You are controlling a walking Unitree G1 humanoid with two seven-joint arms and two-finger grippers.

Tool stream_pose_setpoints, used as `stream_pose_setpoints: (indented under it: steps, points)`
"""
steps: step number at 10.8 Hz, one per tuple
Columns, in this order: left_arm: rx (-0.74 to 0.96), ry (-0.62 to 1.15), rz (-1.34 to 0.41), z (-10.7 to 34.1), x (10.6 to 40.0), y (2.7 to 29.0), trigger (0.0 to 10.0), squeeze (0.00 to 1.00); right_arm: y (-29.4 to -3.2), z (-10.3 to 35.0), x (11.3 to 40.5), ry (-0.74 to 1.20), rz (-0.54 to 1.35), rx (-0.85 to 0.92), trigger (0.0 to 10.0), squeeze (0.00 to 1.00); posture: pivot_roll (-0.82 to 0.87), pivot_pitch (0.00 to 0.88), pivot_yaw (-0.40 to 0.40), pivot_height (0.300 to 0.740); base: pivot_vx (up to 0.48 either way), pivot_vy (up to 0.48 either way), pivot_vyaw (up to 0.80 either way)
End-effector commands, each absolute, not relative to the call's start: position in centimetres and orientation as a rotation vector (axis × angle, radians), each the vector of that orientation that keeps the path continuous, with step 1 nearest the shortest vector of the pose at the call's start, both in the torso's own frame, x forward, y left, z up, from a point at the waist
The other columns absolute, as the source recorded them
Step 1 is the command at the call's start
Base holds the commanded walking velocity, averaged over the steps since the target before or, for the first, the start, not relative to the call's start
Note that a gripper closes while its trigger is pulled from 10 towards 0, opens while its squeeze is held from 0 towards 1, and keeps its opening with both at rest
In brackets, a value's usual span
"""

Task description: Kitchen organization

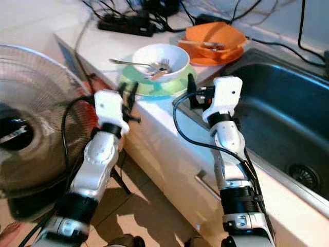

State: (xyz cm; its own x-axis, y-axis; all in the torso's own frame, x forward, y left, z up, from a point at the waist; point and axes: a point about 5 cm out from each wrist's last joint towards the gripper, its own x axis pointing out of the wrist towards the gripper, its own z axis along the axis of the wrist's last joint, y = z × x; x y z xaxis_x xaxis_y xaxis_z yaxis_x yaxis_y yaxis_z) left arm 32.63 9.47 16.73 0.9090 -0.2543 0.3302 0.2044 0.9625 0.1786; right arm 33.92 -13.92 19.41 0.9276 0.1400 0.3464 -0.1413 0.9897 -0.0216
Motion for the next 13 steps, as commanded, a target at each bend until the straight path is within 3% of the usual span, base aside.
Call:
stream_pose_setpoints:
  steps: [1,6,11,12,13]
  points:
    - [0.208,-0.374,-0.295,16.8,32.1,8.9,10.0,0.0,-14.3,18.6,34.0,-0.325,0.125,0.007,10.0,0.0,-0.02,0.121,0.037,0.74,0.0,0.0,0.0]
    - [0.309,-0.4,-0.392,17.0,31.5,7.8,10.0,0.0,-17.2,17.3,34.2,-0.264,0.032,-0.047,10.0,0.0,-0.02,0.122,0.037,0.74,0.0,0.0,0.0]
    - [0.445,-0.47,-0.513,18.7,31.1,6.4,10.0,0.0,-18.0,17.8,34.4,-0.286,0.02,-0.057,10.0,0.0,-0.01,0.117,0.043,0.74,0.0,0.0,0.0]
    - [0.475,-0.487,-0.54,19.0,30.8,6.0,10.0,0.84,-18.0,17.7,34.4,-0.287,0.018,-0.056,10.0,0.0,-0.01,0.116,0.044,0.74,0.0,0.0,0.0]
    - [0.48,-0.488,-0.544,19.0,30.8,6.0,10.0,1.0,-17.9,17.7,34.4,-0.287,0.019,-0.054,10.0,0.0,-0.01,0.116,0.046,0.74,0.0,0.0,0.0]
